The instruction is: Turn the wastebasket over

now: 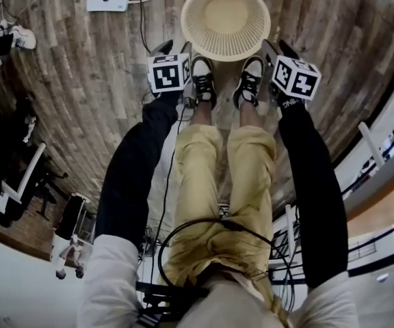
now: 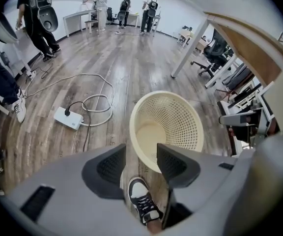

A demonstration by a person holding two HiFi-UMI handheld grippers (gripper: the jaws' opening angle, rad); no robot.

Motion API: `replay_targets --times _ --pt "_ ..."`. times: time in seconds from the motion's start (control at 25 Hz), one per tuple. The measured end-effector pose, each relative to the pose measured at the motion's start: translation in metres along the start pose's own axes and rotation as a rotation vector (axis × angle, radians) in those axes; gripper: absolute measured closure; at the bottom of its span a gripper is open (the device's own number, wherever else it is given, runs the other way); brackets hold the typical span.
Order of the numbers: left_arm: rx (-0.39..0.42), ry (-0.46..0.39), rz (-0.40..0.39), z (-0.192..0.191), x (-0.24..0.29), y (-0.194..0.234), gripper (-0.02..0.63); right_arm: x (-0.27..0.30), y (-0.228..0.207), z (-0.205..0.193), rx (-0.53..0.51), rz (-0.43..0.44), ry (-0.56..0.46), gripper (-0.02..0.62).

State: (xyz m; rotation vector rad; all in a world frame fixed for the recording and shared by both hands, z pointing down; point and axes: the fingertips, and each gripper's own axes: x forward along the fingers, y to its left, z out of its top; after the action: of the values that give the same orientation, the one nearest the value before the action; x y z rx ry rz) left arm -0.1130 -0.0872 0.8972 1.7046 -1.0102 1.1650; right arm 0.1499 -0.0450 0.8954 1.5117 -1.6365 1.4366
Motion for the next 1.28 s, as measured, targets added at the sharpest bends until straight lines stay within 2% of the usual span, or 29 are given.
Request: replay_targets --times 0.12,0.24,0.4,0.52,0.6,0.72,0.88,1.16,1.28 --pt "0.014 -0.028 -0.017 0.016 -0.033 -0.011 0.418 -0.028 0.026 0.015 -0.033 0.032 -0.017 0.364" --pt "0.01 -0.085 -0.04 0.04 -0.073 -0.026 0.479 -0.058 0.054 0.035 -0.077 0.06 -0.042 0.387" --pt "0.027 -0.14 -0.085 0.064 -0.142 -0.055 0.539 -0.118 0.093 0.059 -0.104 0.089 -0.081 0.463" --pt "0.047 -0.202 -0.107 0.095 -0.191 -0.072 0.604 -0.162 0.127 0.092 -0.138 0.147 -0.121 0.548" --pt "0.036 -0.234 -0.13 0.112 -0.225 -0.083 0.604 -0.195 0.15 0.105 -0.151 0.195 -0.131 0.572" --pt "0.022 -0.285 -0.152 0.129 -0.281 -0.096 0.604 -0.25 0.187 0.121 -0.19 0.227 -0.151 0.574" --pt "0.002 -0.369 -0.196 0.16 -0.352 -0.109 0.604 -0.318 0.23 0.158 -0.205 0.261 -0.241 0.574" --pt "-0.053 -0.504 -0.224 0.172 -0.459 -0.131 0.604 -0.427 0.291 0.172 -0.194 0.337 -0.394 0.574" --pt "-0.051 -0.556 -0.222 0.173 -0.499 -0.144 0.604 -0.465 0.309 0.177 -0.213 0.351 -0.457 0.574"
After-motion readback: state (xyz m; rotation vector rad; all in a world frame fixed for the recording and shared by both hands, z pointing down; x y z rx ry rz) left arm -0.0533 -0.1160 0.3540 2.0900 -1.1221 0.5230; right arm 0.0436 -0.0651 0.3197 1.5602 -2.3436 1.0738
